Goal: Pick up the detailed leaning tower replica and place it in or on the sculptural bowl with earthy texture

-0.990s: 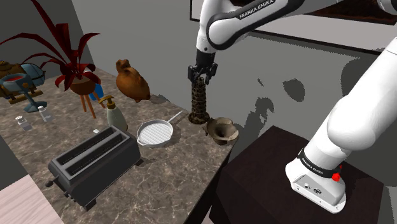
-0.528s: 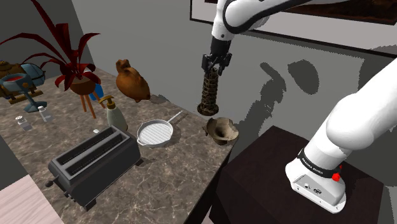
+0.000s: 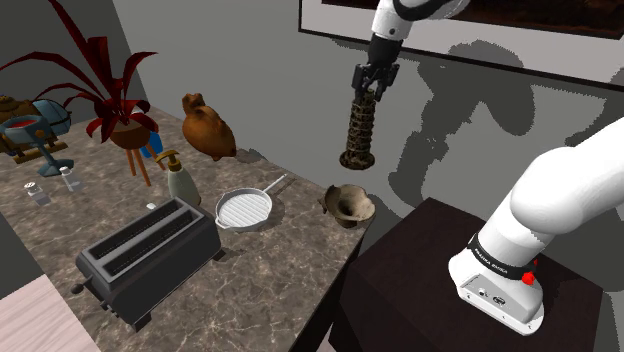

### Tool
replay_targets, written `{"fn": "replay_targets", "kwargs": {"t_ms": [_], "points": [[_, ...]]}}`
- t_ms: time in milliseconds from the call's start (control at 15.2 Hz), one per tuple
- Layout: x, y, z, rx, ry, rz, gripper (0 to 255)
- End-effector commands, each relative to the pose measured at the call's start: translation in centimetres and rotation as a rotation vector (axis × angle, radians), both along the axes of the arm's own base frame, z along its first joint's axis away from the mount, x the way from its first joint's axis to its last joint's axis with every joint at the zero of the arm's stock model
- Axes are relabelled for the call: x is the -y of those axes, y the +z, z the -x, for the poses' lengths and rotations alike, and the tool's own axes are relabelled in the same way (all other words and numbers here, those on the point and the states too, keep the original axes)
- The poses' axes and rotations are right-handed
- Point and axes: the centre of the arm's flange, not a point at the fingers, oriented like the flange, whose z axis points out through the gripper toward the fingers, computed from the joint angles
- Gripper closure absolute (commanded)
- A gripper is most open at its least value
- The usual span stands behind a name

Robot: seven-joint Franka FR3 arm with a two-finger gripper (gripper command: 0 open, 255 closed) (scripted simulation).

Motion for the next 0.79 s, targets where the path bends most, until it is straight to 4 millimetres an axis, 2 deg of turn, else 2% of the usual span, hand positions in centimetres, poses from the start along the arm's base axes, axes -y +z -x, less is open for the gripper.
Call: {"fn": "replay_targets", "kwargs": {"t_ms": [0,66,726], "points": [[2.0,1.4,1.2,0.001,0.001,0.000,255],[2.3,1.6,1.4,0.001,0.001,0.000,255],[2.3,-3.7,1.4,0.001,0.001,0.000,255]]}}
